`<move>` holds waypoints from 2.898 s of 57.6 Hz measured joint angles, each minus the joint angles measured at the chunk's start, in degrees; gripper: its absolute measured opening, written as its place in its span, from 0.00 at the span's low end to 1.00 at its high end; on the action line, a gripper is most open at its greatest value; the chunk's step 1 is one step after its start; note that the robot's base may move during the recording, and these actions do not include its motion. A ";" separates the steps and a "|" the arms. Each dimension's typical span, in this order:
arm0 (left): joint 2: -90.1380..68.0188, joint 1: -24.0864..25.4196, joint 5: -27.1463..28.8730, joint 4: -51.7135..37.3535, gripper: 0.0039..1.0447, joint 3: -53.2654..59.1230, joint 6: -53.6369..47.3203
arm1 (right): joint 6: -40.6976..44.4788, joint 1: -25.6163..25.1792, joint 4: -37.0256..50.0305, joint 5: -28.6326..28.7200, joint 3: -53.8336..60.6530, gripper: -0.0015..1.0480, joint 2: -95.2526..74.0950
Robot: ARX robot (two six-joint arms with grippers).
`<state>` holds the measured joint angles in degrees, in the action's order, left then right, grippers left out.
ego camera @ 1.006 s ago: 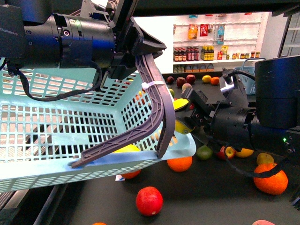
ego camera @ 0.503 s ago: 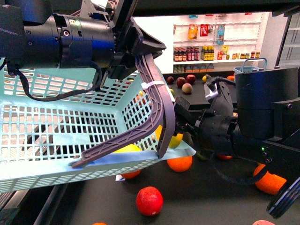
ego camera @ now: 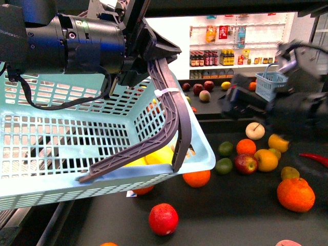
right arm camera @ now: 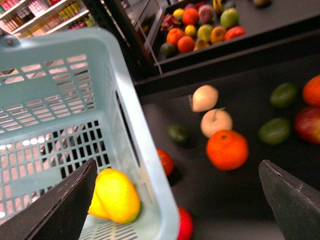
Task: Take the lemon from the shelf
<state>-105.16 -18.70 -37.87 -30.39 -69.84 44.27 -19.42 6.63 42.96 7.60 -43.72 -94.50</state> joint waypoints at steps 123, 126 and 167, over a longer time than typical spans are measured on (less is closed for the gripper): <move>-0.07 0.00 0.07 0.00 0.08 0.00 0.09 | 19.28 -6.84 -43.12 -7.41 42.84 0.93 94.18; -0.07 0.00 0.07 0.00 0.08 0.00 0.09 | 19.28 -6.84 -43.12 -7.41 42.84 0.93 94.18; -4.24 10.97 28.79 -20.63 0.08 -1.62 26.27 | 19.28 -6.84 -43.12 -7.41 42.84 0.93 94.25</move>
<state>-109.40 -7.73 -9.08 -51.03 -71.46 70.54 -0.14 -0.21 -0.16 0.19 -0.89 -0.25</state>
